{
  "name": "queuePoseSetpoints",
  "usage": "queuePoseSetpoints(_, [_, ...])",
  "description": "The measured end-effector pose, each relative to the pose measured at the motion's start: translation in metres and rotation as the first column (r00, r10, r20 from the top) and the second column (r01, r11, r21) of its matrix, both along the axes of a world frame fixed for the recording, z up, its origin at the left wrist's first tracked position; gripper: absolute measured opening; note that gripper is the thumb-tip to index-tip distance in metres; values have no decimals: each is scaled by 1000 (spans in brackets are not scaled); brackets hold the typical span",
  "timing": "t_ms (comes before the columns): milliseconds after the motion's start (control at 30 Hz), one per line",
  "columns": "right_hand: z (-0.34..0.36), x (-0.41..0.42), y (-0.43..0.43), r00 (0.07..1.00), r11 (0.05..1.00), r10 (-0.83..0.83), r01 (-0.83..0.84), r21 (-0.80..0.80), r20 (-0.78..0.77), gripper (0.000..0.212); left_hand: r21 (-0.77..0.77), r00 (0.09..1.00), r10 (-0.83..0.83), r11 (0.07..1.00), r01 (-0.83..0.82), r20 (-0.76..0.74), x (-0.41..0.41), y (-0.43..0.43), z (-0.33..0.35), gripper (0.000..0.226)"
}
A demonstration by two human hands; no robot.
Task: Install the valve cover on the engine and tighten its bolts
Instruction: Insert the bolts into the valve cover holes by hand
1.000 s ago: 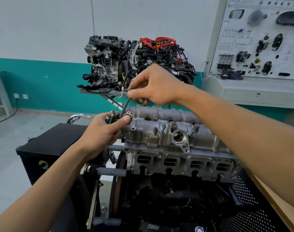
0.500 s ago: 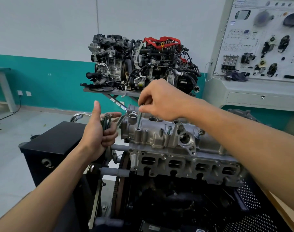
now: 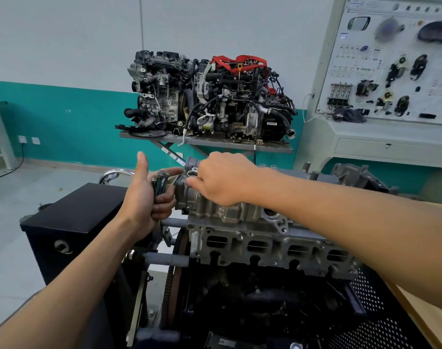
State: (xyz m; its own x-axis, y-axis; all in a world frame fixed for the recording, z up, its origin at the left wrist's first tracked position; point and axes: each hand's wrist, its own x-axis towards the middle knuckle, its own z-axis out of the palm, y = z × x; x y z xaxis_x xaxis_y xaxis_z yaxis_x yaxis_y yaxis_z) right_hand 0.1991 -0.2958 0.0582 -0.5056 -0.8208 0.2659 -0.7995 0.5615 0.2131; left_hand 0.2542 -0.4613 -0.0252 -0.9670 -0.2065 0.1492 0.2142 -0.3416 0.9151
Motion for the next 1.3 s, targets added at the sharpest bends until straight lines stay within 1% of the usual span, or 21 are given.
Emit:
queuePoseSetpoints(67, [-1,0,-4,997,997,-76,76,-15,24,56,-23,1000,13,1000,-12,12,0,-1,1,87])
queuePoseSetpoints(133, [6,0,-6,995,995,-96,96,4,37,60,-40,999,41,998,-40,28,0,-4,5,86])
queuePoseSetpoints(200, [16,0,-6,997,990,-82,79,121,15,57,-43,995,87,995,-85,47,-1,-6,9,87])
queuePoseSetpoints(267, [19,-1,-7,998,961,-47,34,273,43,46,-56,992,116,992,-114,47,-2,-6,15,87])
queuePoseSetpoints(333, [14,-2,-10,999,943,-42,32,330,24,35,-80,990,135,988,-132,38,-4,-4,20,85])
queuePoseSetpoints(433, [9,0,-12,996,965,-90,94,245,-26,48,-115,984,170,980,-164,46,-7,0,24,84])
queuePoseSetpoints(567, [18,1,-11,995,984,-96,90,154,32,64,-127,983,181,976,-175,39,-8,1,27,84])
queuePoseSetpoints(600, [21,0,-10,998,987,-59,55,153,20,63,-126,983,180,977,-174,38,-8,1,28,83])
queuePoseSetpoints(667, [22,-3,-10,999,974,9,-1,225,-34,46,-131,983,180,976,-173,37,-7,1,30,81])
queuePoseSetpoints(733, [19,-5,-10,998,968,2,15,252,-66,40,-140,983,179,975,-174,31,-7,3,34,80])
queuePoseSetpoints(767, [20,-6,-10,999,967,-18,27,255,-40,45,-141,983,180,974,-175,25,-7,4,36,80])
queuePoseSetpoints(867, [25,-7,-9,983,980,-64,28,198,175,66,-144,983,181,973,-179,2,-7,3,42,81])
queuePoseSetpoints(933, [27,-6,-5,987,995,-10,-7,103,159,70,-146,983,181,973,-180,-9,-8,3,46,82])
queuePoseSetpoints(1000, [23,-4,-4,997,988,12,-23,151,75,72,-145,983,181,973,-181,-9,-10,4,49,82])
queuePoseSetpoints(1033, [19,-4,-3,997,979,3,-19,204,80,73,-144,984,178,973,-178,-9,-11,4,51,82])
queuePoseSetpoints(1100, [18,-4,0,966,955,-80,4,295,247,77,-144,986,168,975,-169,-17,-13,5,53,83])
queuePoseSetpoints(1133, [21,-5,2,932,956,-115,11,292,343,77,-142,986,162,976,-164,-23,-14,5,53,83])
queuePoseSetpoints(1167, [25,-6,3,916,973,-103,12,230,388,75,-140,987,156,977,-159,-29,-15,4,53,84])
queuePoseSetpoints(1233, [31,-8,4,948,1000,5,-10,16,319,69,-137,988,154,978,-156,-31,-17,5,52,83])
queuePoseSetpoints(1267, [31,-7,3,960,999,41,-34,-30,276,69,-143,987,157,977,-159,-26,-17,6,52,84])
queuePoseSetpoints(1300, [29,-7,2,966,999,52,-54,0,254,69,-154,987,161,975,-163,-23,-19,6,52,84])
